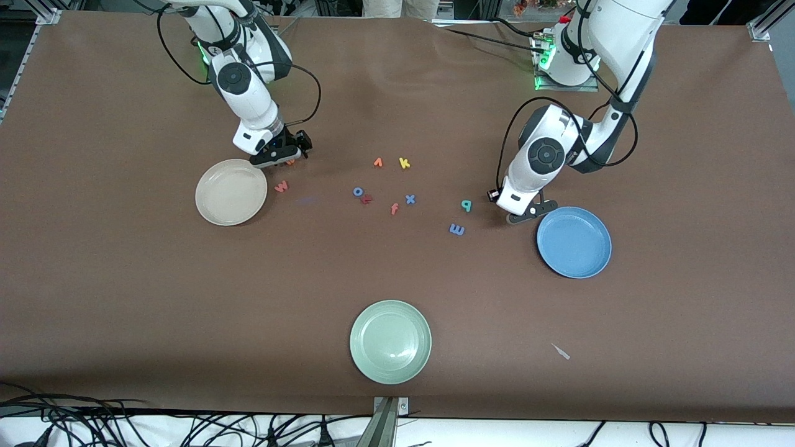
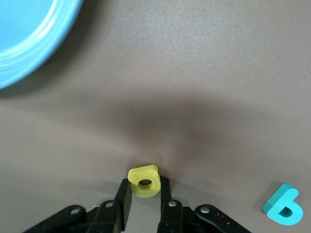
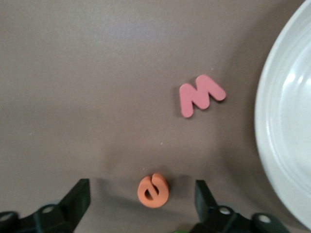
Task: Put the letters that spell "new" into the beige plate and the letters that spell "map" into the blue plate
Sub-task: 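Grasp the orange letter with the right gripper while the left gripper carries yellow, then drop the yellow letter on the blue plate while the right gripper places orange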
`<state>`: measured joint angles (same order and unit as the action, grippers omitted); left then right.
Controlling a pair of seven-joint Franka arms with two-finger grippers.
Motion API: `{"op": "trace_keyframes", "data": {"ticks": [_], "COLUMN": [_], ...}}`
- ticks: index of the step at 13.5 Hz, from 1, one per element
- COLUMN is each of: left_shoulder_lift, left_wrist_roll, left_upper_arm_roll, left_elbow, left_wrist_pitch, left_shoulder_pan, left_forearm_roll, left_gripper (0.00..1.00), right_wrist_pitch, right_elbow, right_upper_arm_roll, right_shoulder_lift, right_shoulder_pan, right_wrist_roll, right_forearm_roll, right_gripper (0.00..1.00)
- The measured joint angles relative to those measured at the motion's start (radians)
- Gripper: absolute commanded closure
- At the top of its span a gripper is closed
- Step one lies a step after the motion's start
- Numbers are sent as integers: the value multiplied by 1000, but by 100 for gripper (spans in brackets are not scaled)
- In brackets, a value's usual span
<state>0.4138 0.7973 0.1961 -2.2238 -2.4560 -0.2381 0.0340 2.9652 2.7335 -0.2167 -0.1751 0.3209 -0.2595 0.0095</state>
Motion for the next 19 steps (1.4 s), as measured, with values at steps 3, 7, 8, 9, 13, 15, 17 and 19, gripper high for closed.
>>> {"op": "trace_keyframes", "data": {"ticks": [3, 7, 8, 9, 13, 15, 17, 19], "left_shoulder_lift": [-12, -14, -6, 8, 97, 115, 115, 115], "left_wrist_roll": [-10, -231, -293, -355, -491, -483, -391, -222], "left_upper_arm_roll": [-3, -11, -14, -16, -20, -6, 55, 142], "left_elbow": [106, 266, 285, 300, 353, 366, 373, 375], "left_wrist_pitch": [168, 312, 318, 318, 317, 317, 317, 317], "left_shoulder_pan": [33, 123, 147, 174, 274, 279, 276, 265], "left_forearm_roll": [90, 107, 107, 107, 107, 107, 107, 107], "left_gripper": [100, 100, 100, 75, 0, 0, 0, 0], "right_wrist_pitch": [0, 0, 0, 0, 0, 0, 0, -2], "right_elbow": [7, 7, 7, 7, 10, 10, 10, 8], "right_upper_arm_roll": [-8, -8, -9, -9, -9, -9, -9, -7], "right_shoulder_lift": [4, 4, 4, 4, 4, 4, 5, 9], "right_shoulder_pan": [0, 0, 0, 0, 0, 0, 0, 0], "right_wrist_roll": [-7, -6, -6, -6, -4, -1, 1, 7], "right_forearm_roll": [0, 0, 0, 0, 0, 0, 0, 0], "right_gripper": [32, 40, 46, 53, 71, 78, 79, 79]}}
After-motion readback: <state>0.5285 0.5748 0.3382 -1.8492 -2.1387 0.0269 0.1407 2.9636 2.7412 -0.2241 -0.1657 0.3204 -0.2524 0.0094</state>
